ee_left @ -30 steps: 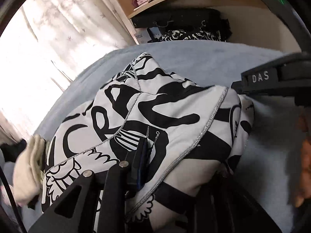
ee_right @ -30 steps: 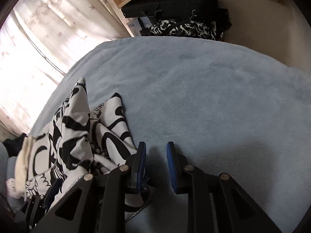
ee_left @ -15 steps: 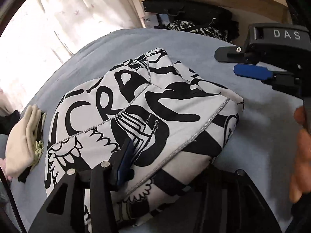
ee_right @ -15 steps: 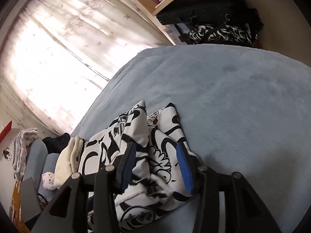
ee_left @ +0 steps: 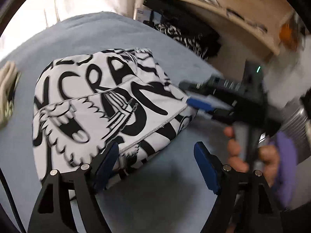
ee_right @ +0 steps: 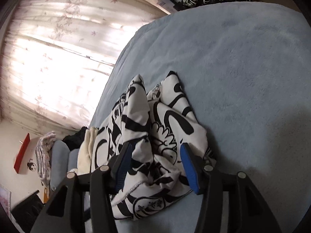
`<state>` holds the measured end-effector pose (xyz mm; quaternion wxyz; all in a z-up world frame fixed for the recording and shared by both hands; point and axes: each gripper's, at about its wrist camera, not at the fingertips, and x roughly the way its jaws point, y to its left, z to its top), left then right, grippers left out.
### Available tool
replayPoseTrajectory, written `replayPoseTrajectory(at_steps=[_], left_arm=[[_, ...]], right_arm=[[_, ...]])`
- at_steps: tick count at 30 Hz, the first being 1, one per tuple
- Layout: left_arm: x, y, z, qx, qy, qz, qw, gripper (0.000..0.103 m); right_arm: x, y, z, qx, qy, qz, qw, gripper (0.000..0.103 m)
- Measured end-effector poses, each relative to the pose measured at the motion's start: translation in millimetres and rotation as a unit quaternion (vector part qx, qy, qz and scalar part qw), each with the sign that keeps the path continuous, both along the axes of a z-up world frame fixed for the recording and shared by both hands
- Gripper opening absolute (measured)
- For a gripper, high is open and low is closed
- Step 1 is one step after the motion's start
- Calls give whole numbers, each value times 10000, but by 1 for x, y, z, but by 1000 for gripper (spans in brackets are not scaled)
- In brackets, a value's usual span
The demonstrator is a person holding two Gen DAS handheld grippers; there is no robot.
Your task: Fold large clothes
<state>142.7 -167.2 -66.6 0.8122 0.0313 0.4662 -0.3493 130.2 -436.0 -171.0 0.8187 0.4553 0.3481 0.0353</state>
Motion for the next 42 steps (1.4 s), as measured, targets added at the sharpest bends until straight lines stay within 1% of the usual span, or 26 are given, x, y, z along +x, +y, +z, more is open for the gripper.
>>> replayPoseTrajectory(at_steps=[1,3,4,6,8,9,10,12,15,17,19,22,24,26,27,28,29,30,31,32,34,35,38,40,42], left_arm=[[4,12,4,-73,12,218,9997,78],[12,29,8,-87,-70,579,9983,78],[21,42,8,-75,-119,857,9962,78],[41,70,2,-45,-103,1470,9891,78],[59,96,-11,-151,107,1906,9815,78],[67,105,-18,-222,225,2002,9792,78],[78,116,-30,-335,443,2080,9766,78],[90,124,-47,-438,730,2014,9758,78],[101,128,-67,-809,1038,1822,9744,80],[108,128,-73,-935,1066,1695,9753,85],[116,128,-81,-1043,1081,1576,9760,87],[123,126,-90,-1171,1147,1465,9755,90],[126,125,-96,-1257,1210,1418,9744,92],[129,121,-99,-1257,1270,1430,9734,92],[130,119,-99,-1216,1259,1442,9739,92],[129,116,-97,-1148,1213,1443,9753,92],[129,114,-94,-1094,1169,1456,9763,92],[129,111,-93,-1020,1117,1470,9775,92],[129,108,-91,-943,1090,1478,9785,92],[129,107,-90,-914,1081,1493,9786,92],[128,103,-84,-852,1041,1498,9795,91],[127,99,-81,-783,984,1481,9809,91],[122,85,-65,-648,753,1412,9850,91],[119,72,-56,-632,580,1366,9869,91],[116,61,-49,-489,390,1307,9894,91]], right_arm=[[1,3,0,-54,42,52,10000,52],[3,9,1,-195,120,188,9996,52],[4,12,3,-328,140,226,9991,52],[4,17,6,-522,190,261,9981,52],[5,20,8,-659,220,294,9972,52],[5,20,9,-688,235,309,9969,52],[7,20,9,-715,265,328,9965,52],[12,19,9,-699,299,381,9964,52],[28,14,5,-405,360,717,9960,53],[43,16,-2,-234,406,1205,9916,53],[61,20,-7,-331,513,1713,9833,53],[81,22,-10,-297,648,2118,9747,53],[93,24,-12,-165,636,2256,9720,53],[102,29,-13,-221,725,2269,9710,53],[105,35,-11,-377,739,2283,9701,52],[107,42,-7,-563,692,2333,9683,47],[107,49,-2,-723,643,2380,9664,40],[104,52,2,-808,590,2392,9658,34],[103,56,7,-836,508,2421,9653,23],[99,56,16,-820,360,2412,9663,19],[91,57,33,-1030,140,2312,9673,16],[84,56,48,-1181,-40,2236,9675,15],[69,49,72,-1620,-267,1989,9662,14],[67,36,73,-1839,-215,1728,9674,14],[71,16,62,-1804,22,1555,9712,15]])
